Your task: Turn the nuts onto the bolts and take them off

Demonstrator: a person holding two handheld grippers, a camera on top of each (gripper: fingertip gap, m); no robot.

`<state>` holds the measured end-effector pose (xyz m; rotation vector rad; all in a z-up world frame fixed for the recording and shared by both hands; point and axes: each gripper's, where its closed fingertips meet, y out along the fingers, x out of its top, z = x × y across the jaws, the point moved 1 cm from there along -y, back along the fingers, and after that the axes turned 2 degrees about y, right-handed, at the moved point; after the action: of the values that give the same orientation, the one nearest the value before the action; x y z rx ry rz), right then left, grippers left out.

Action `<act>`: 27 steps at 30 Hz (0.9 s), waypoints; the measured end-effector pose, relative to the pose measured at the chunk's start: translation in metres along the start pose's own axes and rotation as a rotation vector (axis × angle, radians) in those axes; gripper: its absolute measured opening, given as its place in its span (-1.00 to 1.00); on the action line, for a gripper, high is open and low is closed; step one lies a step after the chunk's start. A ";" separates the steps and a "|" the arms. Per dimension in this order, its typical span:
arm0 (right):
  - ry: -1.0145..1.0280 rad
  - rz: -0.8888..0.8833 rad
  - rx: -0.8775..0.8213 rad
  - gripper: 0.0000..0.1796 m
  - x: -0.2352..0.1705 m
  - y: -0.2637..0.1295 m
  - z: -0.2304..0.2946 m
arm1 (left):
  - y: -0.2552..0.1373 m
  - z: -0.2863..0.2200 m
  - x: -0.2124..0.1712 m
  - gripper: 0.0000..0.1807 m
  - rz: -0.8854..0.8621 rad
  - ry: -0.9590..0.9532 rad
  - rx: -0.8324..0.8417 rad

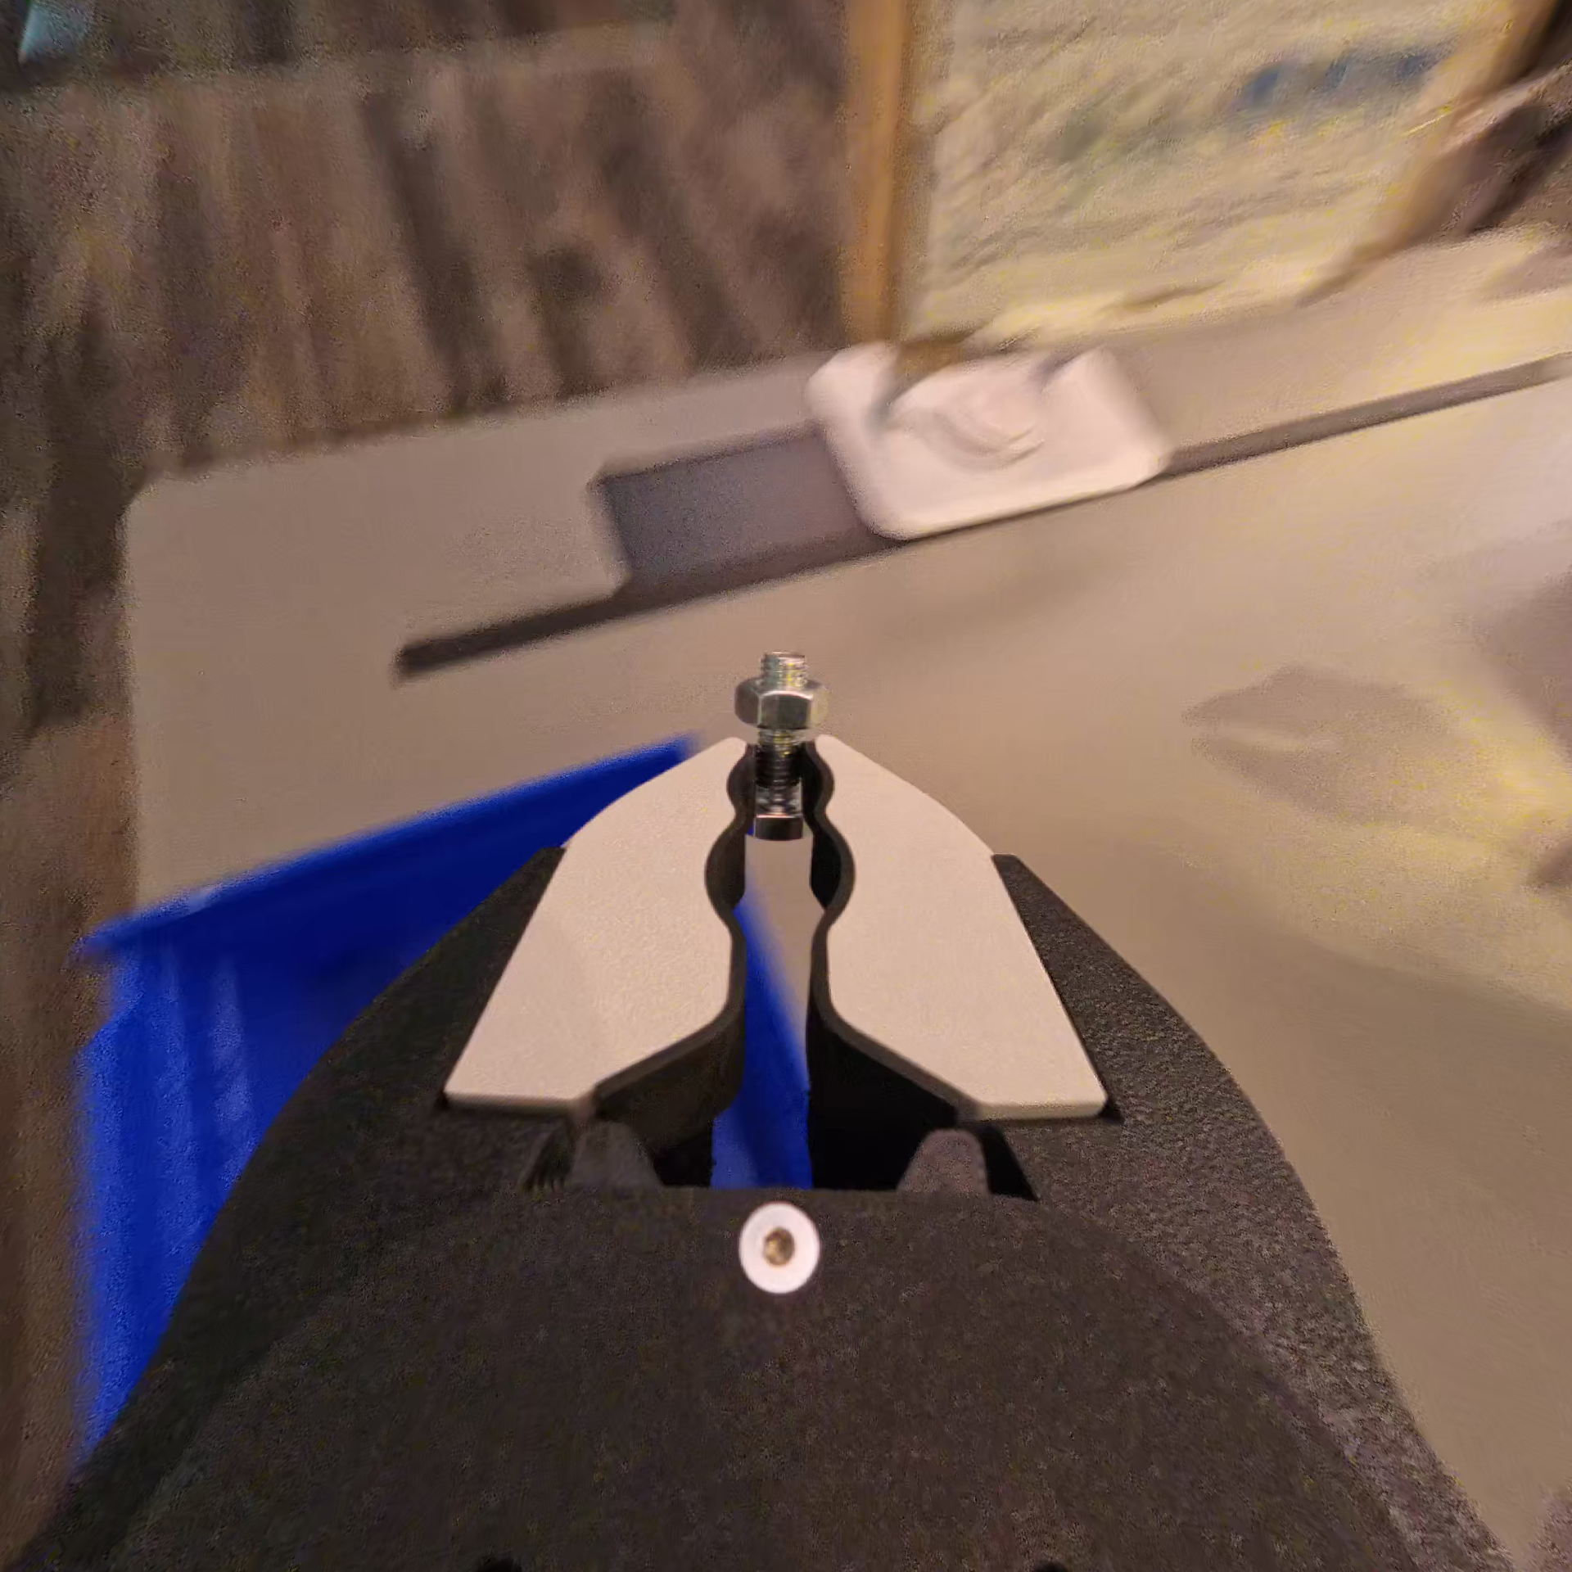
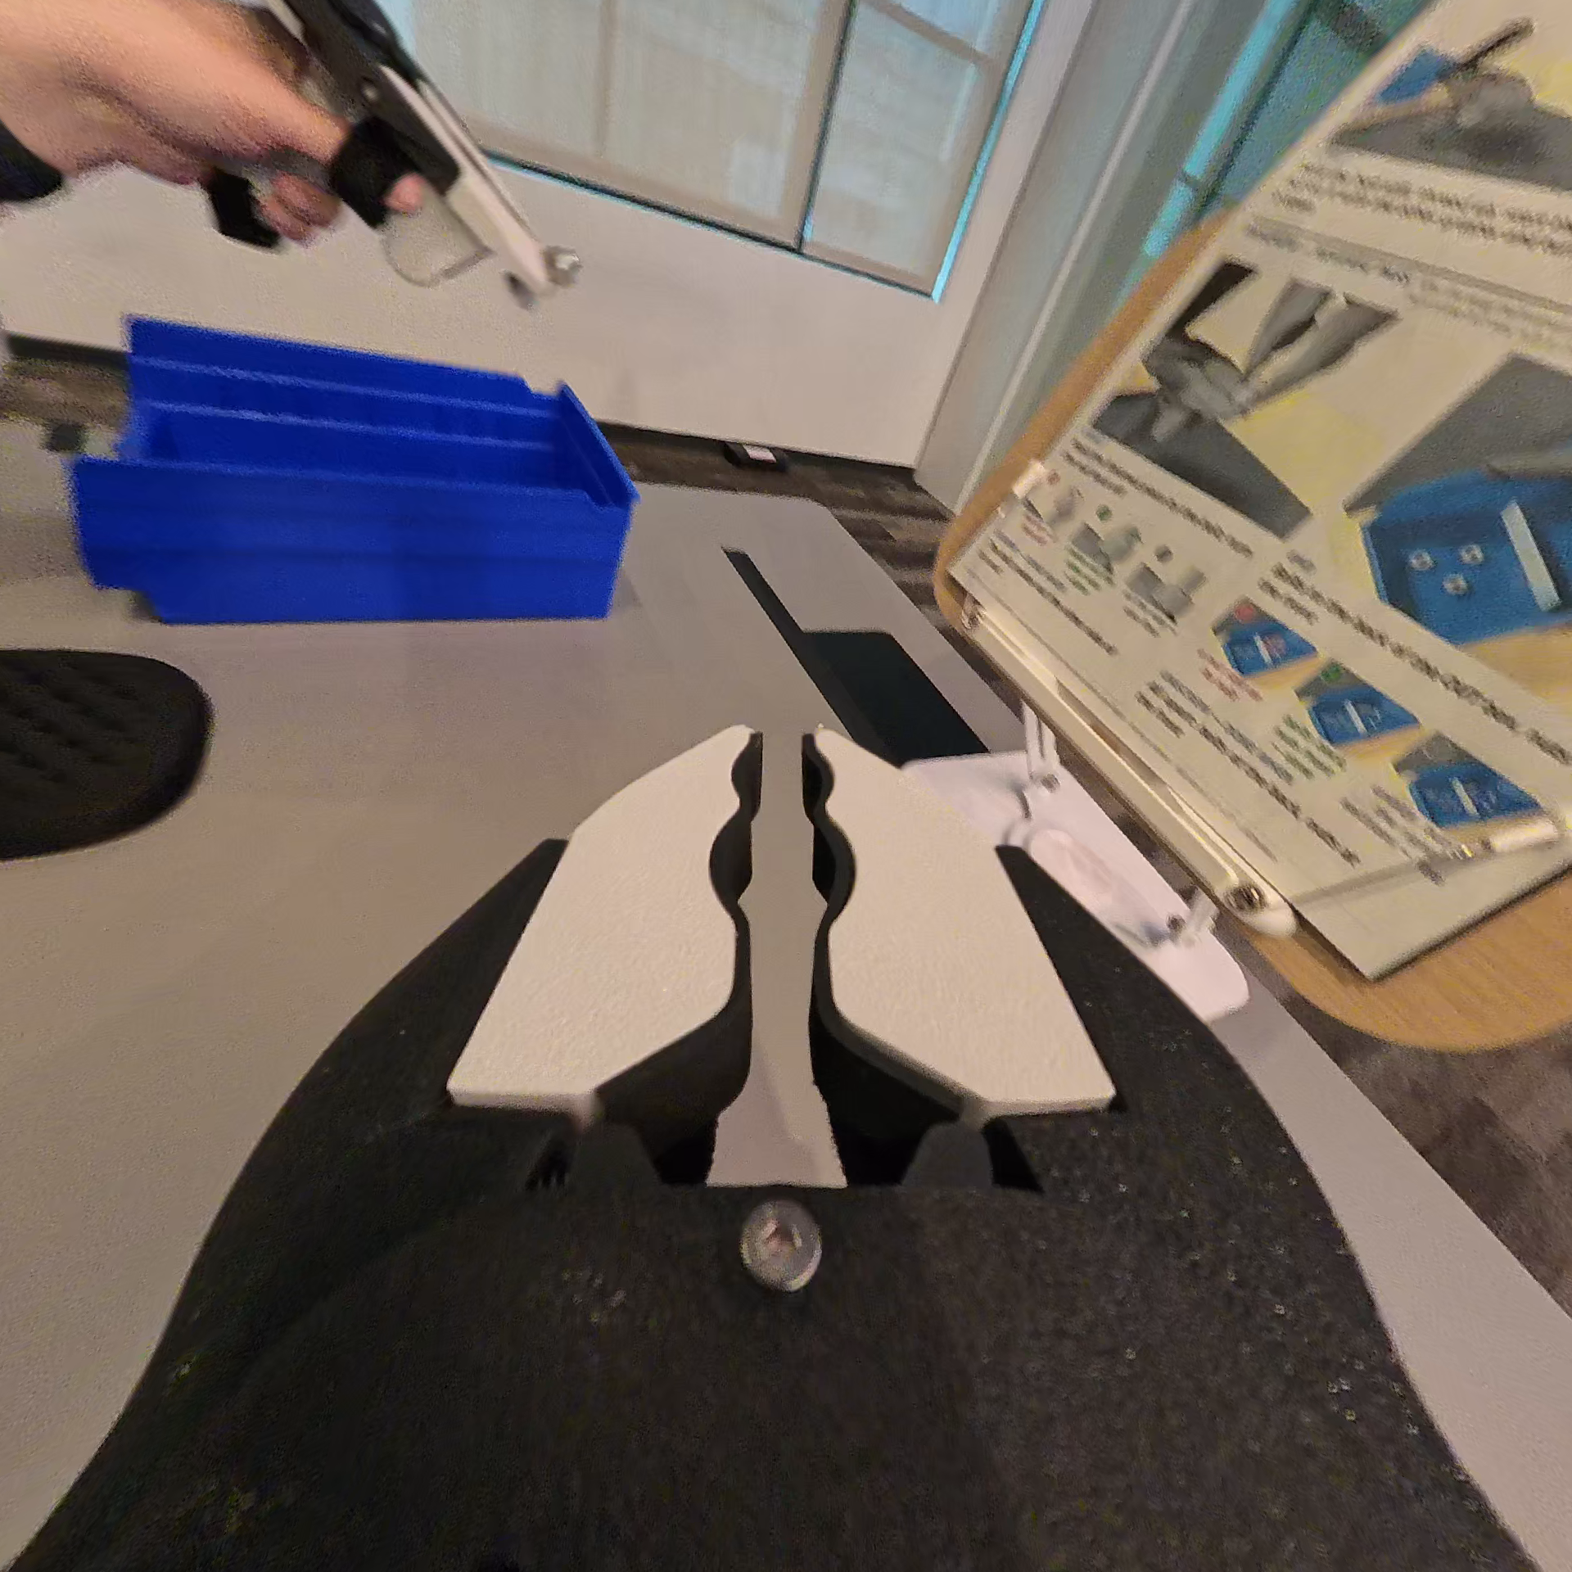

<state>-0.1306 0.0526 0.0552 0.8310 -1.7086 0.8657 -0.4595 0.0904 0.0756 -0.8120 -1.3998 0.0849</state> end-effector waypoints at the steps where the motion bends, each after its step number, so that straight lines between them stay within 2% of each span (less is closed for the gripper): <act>1: 0.000 -0.024 0.025 -0.91 0.008 0.000 0.006 | 0.001 -0.036 0.015 -0.90 -0.079 0.030 -0.087; 6: 0.010 -0.129 0.093 -0.89 0.050 -0.021 0.028 | 0.015 -0.199 0.043 -0.90 -0.372 0.067 -0.529; 9: 0.030 -0.173 0.074 -0.84 0.068 -0.040 0.027 | 0.026 -0.269 0.045 -0.90 -0.427 0.116 -0.734; 12: 0.132 -0.259 0.103 -0.77 0.085 -0.056 0.025 | 0.040 -0.316 0.044 -0.90 -0.432 0.210 -0.829; 14: 0.189 -0.293 0.149 -0.78 0.090 -0.062 0.026 | 0.044 -0.336 0.048 -0.90 -0.451 0.258 -0.863; 17: 0.215 -0.253 0.147 -0.80 0.082 -0.064 0.020 | 0.043 -0.351 0.057 -0.90 -0.494 0.264 -0.906; 22: 0.254 -0.295 0.202 -0.81 0.083 -0.066 0.021 | 0.039 -0.355 0.055 -0.90 -0.561 0.239 -0.971; 27: 0.263 -0.250 0.237 -0.81 0.075 -0.056 0.028 | 0.041 -0.351 0.051 -0.90 -0.558 0.228 -0.971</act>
<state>-0.1157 -0.0091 0.1289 1.0166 -1.2591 0.9686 -0.1199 -0.0127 0.1119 -1.1196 -1.3726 -1.1581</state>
